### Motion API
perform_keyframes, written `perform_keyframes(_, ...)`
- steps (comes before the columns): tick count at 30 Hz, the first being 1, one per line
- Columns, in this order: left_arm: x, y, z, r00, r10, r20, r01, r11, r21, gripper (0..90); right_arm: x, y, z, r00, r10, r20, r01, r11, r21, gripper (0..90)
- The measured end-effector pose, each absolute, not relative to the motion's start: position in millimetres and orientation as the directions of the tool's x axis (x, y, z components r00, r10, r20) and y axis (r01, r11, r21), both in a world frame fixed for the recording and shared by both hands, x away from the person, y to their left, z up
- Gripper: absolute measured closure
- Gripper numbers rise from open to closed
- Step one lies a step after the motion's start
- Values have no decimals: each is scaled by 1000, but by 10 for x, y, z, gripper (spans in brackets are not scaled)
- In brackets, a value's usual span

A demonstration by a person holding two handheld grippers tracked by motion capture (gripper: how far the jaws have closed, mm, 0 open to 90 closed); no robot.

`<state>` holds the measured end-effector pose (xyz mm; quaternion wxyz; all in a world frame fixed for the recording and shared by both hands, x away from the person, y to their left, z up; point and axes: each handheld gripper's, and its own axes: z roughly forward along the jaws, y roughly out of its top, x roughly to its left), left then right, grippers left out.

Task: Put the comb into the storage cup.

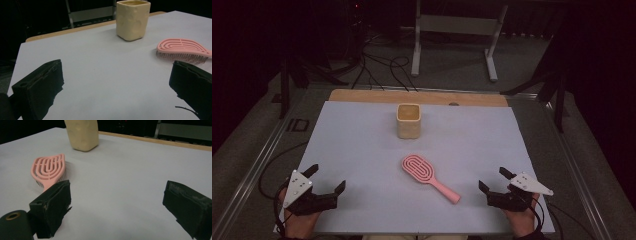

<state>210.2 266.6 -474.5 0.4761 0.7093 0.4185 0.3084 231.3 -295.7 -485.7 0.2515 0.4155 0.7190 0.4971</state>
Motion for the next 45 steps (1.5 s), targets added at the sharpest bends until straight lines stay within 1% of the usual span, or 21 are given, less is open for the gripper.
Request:
perform_keyframes(10,2108,2645,-4756,459,888,42,299,-198,934,1,2353,-2901,-4822,-533,845,44,350,173,921,74)
perform_keyframes(28,2112,2627,-4772,461,886,44,302,-203,932,1,2450,-2735,-4741,-574,818,42,342,192,920,72)
perform_keyframes(38,2110,2620,-4775,459,887,53,299,-210,931,1,2551,-2509,-4710,-619,784,37,337,223,915,72)
perform_keyframes(45,2110,2618,-4777,458,887,53,297,-209,932,1,2651,-2322,-4673,-642,765,45,356,246,902,72)
